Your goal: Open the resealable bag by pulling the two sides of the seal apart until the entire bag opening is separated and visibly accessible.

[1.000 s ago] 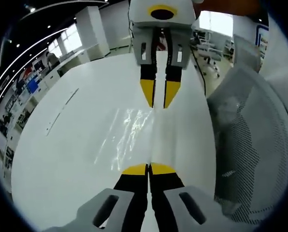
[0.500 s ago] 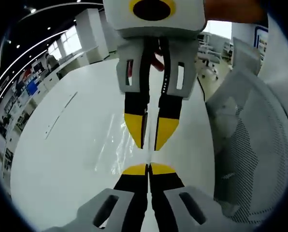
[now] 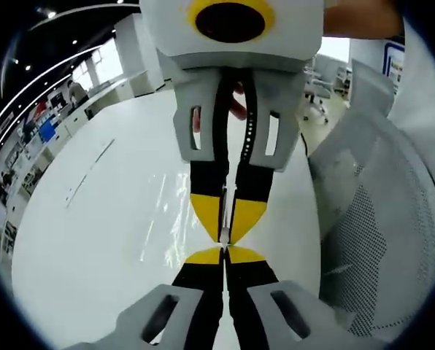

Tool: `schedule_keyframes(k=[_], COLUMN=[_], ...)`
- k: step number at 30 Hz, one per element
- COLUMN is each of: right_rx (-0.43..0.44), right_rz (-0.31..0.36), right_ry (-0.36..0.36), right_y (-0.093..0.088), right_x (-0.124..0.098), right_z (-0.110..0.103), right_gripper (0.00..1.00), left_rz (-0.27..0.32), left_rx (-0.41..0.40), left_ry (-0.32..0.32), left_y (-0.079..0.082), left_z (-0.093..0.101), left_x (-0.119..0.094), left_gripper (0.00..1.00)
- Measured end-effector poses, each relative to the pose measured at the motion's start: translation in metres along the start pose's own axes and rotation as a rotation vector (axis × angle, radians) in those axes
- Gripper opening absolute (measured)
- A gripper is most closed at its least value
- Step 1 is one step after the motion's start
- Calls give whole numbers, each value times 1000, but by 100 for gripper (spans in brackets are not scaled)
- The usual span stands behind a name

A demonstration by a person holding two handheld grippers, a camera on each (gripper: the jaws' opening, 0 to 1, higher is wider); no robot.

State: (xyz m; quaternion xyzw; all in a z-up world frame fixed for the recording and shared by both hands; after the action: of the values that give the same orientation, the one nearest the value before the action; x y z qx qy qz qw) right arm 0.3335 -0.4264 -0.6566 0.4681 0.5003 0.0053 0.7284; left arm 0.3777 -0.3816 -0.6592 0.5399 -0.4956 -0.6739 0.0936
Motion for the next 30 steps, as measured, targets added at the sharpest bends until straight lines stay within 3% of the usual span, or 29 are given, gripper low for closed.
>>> schedule_keyframes(k=[30], right_rx=[42], right_rz=[-61], right_ry=[18], right_y=[-8], right_x=[6], right_z=[-4], right_gripper=[0], left_rz=[-7], left_rx=[44], left_ry=[-21], left_y=[1], left_z=[6], left_x=[4], left_gripper=[0])
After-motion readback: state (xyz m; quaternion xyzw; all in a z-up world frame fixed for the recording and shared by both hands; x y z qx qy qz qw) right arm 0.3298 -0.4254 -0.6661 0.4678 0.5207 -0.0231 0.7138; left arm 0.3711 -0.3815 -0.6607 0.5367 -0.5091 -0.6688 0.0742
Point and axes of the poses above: the point that each gripper's makers call its tool centre point, and the gripper's own axes: x roughly forward along the fingers, z roughly to its right, y roughly out of its top, the point moved 6 cm from there along -x, roughly backward along the fingers, and after that the axes turned 8 degrees about z, right-handed, at the moved point
